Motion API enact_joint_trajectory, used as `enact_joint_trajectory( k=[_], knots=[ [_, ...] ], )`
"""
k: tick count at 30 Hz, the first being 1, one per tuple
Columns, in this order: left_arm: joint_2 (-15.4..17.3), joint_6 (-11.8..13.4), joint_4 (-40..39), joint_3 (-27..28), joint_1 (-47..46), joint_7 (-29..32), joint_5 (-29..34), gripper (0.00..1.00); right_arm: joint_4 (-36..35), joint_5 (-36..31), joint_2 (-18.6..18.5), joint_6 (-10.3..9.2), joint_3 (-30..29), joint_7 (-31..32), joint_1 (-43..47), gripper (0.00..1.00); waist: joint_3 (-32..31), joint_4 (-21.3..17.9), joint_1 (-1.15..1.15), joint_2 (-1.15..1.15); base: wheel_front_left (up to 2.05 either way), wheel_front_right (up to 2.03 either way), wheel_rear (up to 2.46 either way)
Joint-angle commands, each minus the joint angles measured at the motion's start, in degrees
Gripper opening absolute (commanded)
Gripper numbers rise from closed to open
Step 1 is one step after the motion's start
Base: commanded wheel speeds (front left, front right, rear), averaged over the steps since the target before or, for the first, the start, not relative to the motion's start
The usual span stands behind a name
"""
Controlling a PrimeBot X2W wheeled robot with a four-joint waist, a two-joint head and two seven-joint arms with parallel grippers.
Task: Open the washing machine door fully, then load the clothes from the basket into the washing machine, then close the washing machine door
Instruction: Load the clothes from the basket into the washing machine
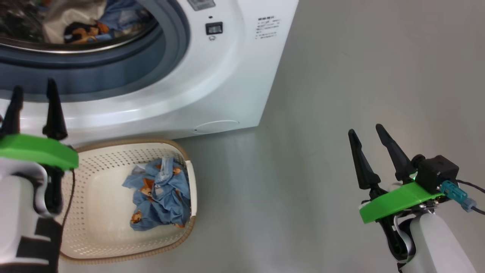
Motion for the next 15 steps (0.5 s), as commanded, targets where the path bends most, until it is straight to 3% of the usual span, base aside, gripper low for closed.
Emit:
enact_joint_trajectory(
  k=[1,15],
  knots=[
    [2.2,-0.1,-1.8,1.7,1.5,-0.3,0.7,1.0,-1.0,-0.3,-0.4,0.09,0.9,-0.7,1.3,1.0,-1.5,1.3,0.0,0.0,0.0,0.0,0.0],
    [0.4,-0.1,-9.3,4.3,13.6,-0.3,1.5,1.0,-0.5,0.2,-1.5,0.09,0.7,-0.7,1.9,1.0,-2.8,2.7,0.0,0.0,0.0,0.0,0.0]
  ],
)
